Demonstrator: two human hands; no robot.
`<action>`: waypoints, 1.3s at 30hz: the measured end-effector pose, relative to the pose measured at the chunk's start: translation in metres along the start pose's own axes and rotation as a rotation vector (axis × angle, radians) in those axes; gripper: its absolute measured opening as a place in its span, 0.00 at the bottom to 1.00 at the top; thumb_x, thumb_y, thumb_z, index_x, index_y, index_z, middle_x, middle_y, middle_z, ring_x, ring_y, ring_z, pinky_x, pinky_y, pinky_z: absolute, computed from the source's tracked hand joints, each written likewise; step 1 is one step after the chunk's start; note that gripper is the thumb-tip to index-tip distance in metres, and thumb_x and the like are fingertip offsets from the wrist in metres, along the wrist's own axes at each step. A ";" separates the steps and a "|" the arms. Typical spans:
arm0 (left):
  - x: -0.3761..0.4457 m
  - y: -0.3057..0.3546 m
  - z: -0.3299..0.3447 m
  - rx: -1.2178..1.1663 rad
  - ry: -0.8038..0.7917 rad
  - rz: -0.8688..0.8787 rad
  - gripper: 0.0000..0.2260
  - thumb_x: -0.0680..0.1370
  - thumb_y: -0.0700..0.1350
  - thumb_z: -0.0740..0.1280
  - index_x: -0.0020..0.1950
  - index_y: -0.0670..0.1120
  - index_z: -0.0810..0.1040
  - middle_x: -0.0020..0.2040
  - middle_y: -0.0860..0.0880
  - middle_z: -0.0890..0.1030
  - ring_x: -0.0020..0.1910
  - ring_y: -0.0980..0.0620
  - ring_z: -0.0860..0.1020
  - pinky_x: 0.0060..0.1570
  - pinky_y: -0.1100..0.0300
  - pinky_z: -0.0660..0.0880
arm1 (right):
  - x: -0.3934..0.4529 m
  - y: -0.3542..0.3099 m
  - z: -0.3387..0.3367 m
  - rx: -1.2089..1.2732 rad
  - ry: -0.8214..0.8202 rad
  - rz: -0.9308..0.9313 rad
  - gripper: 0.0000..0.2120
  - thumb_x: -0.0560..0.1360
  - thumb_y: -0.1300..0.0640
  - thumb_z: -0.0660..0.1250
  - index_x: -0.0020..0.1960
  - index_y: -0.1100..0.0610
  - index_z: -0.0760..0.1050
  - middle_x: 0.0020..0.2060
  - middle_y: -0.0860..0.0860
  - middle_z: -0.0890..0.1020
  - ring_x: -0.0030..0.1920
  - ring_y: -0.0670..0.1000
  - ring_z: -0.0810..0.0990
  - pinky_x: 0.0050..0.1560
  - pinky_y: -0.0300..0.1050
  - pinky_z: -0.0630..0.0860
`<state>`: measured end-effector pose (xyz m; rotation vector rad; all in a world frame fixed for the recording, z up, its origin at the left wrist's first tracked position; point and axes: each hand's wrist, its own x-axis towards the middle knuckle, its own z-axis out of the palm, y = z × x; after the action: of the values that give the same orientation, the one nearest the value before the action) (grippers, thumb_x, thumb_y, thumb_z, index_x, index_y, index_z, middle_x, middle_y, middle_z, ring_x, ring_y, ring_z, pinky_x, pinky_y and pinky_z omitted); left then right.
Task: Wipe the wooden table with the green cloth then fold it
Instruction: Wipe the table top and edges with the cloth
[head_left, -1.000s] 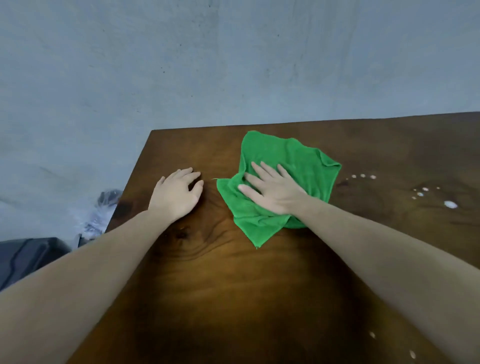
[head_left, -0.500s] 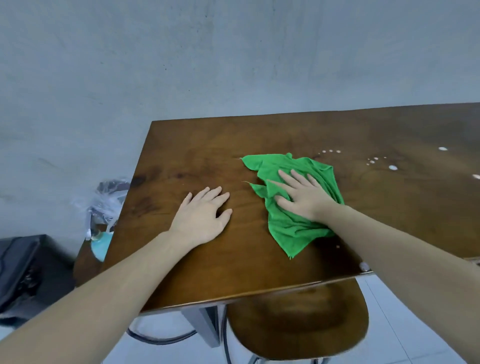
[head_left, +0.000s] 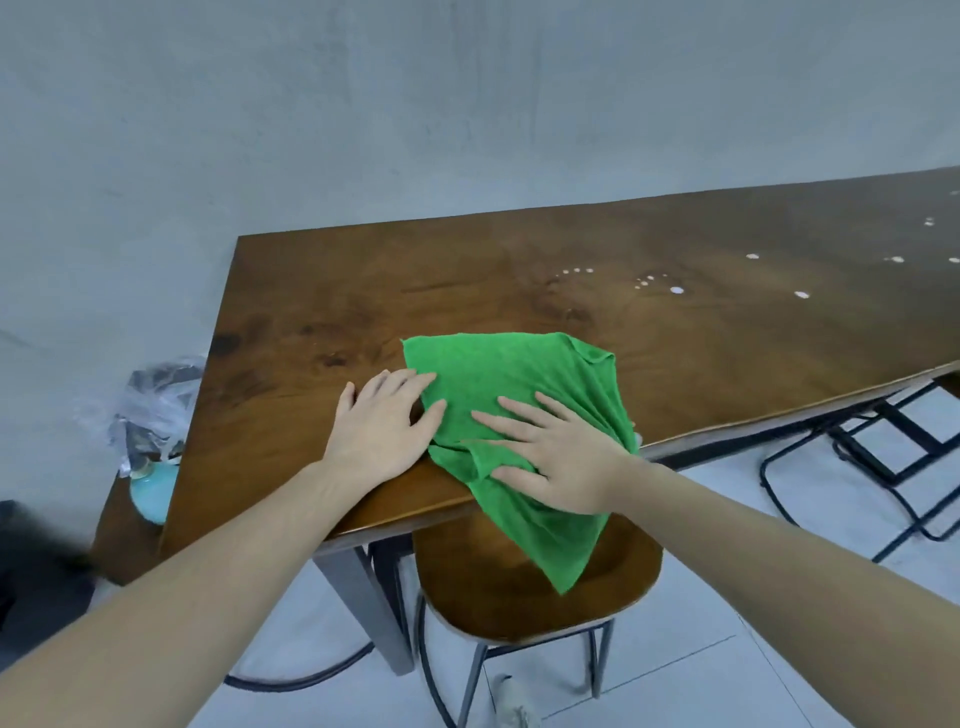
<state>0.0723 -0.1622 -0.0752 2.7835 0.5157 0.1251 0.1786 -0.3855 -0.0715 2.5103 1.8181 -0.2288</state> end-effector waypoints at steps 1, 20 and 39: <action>0.000 0.005 0.002 0.014 -0.019 0.011 0.25 0.81 0.64 0.50 0.77 0.60 0.63 0.79 0.56 0.61 0.79 0.51 0.54 0.76 0.40 0.46 | -0.011 0.010 0.000 0.014 0.005 0.024 0.32 0.79 0.31 0.37 0.80 0.40 0.53 0.79 0.34 0.44 0.80 0.42 0.38 0.79 0.50 0.36; 0.038 0.040 0.017 0.045 -0.033 0.057 0.22 0.82 0.58 0.52 0.77 0.58 0.63 0.79 0.54 0.61 0.79 0.50 0.54 0.76 0.39 0.48 | 0.006 0.051 -0.002 0.015 -0.051 0.073 0.34 0.77 0.28 0.37 0.81 0.39 0.47 0.80 0.40 0.40 0.80 0.47 0.35 0.78 0.60 0.34; 0.192 0.098 0.042 0.037 0.049 -0.268 0.23 0.82 0.59 0.52 0.77 0.59 0.62 0.80 0.55 0.58 0.80 0.53 0.52 0.77 0.41 0.45 | 0.156 0.266 -0.036 -0.031 -0.053 -0.140 0.34 0.79 0.29 0.39 0.81 0.41 0.49 0.81 0.40 0.43 0.80 0.46 0.40 0.79 0.56 0.38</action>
<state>0.2901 -0.1916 -0.0790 2.7200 0.9048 0.1243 0.4822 -0.3183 -0.0732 2.3357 1.9626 -0.2654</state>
